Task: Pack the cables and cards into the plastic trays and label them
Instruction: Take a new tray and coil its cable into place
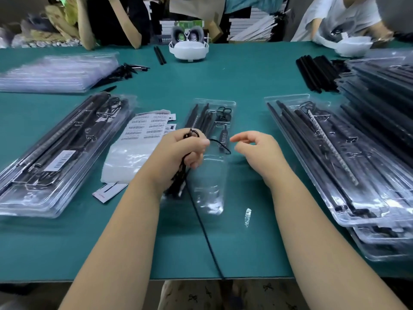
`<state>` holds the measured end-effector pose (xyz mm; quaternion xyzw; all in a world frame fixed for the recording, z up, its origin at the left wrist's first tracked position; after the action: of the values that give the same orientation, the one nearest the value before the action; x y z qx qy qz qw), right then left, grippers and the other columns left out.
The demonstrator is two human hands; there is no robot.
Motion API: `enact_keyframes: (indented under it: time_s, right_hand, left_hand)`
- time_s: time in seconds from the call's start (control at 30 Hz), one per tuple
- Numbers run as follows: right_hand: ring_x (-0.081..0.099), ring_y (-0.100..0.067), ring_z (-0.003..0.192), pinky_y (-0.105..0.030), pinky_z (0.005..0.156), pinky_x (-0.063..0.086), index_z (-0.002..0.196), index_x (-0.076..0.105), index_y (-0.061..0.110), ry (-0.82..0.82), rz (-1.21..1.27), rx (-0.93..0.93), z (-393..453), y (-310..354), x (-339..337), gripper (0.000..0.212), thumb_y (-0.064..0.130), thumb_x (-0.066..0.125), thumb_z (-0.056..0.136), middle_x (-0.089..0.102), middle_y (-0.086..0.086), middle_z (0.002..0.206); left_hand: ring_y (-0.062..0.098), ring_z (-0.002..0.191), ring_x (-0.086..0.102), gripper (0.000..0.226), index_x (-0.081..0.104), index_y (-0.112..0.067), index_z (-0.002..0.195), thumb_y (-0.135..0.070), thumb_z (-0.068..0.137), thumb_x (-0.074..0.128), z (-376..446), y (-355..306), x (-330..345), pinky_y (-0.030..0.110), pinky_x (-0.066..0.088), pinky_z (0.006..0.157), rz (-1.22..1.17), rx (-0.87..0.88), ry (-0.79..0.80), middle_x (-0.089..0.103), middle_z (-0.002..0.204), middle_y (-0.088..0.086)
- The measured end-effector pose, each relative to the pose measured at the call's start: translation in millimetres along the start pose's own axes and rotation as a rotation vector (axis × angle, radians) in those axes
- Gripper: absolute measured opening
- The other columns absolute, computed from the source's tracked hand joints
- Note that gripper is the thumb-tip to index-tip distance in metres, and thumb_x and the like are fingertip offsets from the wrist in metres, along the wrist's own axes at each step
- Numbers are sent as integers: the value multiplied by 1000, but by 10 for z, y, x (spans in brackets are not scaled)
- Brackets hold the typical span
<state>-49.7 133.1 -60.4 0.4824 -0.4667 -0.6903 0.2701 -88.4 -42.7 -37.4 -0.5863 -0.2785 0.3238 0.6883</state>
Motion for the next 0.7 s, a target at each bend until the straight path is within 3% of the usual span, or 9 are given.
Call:
enact_keyframes:
  time_s: [0.1, 0.2, 0.33, 0.43, 0.57, 0.7]
  right_hand:
    - [45, 3, 43, -9, 46, 39, 70, 67, 29, 117, -12, 25, -13, -6, 71, 14, 22, 65, 83, 56, 17, 53]
    - [58, 0, 53, -20, 62, 50, 71, 65, 26, 109, 29, 90, -8, -28, 71, 18, 13, 60, 82, 62, 14, 58]
    - [59, -2, 48, -12, 46, 43, 76, 66, 22, 183, 91, 144, -21, -18, 58, 21, 5, 54, 81, 66, 11, 58]
    - [58, -3, 50, -14, 48, 44, 71, 67, 22, 234, 109, 147, -32, 11, 102, 25, 7, 51, 83, 63, 10, 57]
    - [47, -6, 53, -18, 54, 45, 68, 69, 24, 255, 162, 118, -46, 49, 112, 29, 7, 51, 83, 54, 15, 52]
    - [47, -9, 58, -22, 53, 40, 69, 63, 20, 226, 349, 209, -20, 40, 130, 18, 17, 58, 86, 62, 5, 75]
  left_hand:
    - [14, 52, 45, 10, 61, -21, 63, -27, 70, 65, -89, -72, 24, 22, 42, 59, -12, 22, 154, 44, 49, -7]
    - [14, 66, 58, 12, 69, -23, 73, -31, 65, 70, -124, -47, 64, 23, 50, 66, 68, -53, 196, 60, 67, -1]
    - [22, 98, 61, 15, 70, -24, 82, -28, 68, 72, -93, -7, 155, 32, 53, 85, 38, -19, 148, 65, 101, 17]
    - [31, 108, 64, 10, 68, -26, 76, -16, 77, 69, -45, 30, 180, 32, 55, 82, -100, -55, 95, 65, 113, 21]
    - [29, 92, 71, 10, 61, -18, 77, -14, 75, 70, 46, 102, 107, 27, 57, 67, -432, -161, -94, 72, 100, 5]
    - [16, 61, 68, 7, 62, -20, 83, -16, 82, 68, 68, 197, 105, 21, 51, 48, -374, -291, -211, 70, 79, -1]
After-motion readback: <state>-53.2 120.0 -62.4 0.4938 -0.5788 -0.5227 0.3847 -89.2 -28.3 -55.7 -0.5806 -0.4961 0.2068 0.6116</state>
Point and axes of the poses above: each hand's wrist, its own z-axis towards the middle knuckle, its own x-axis out of the palm, y = z × x, the point moved 4 cm from there along z, towards the middle knuckle
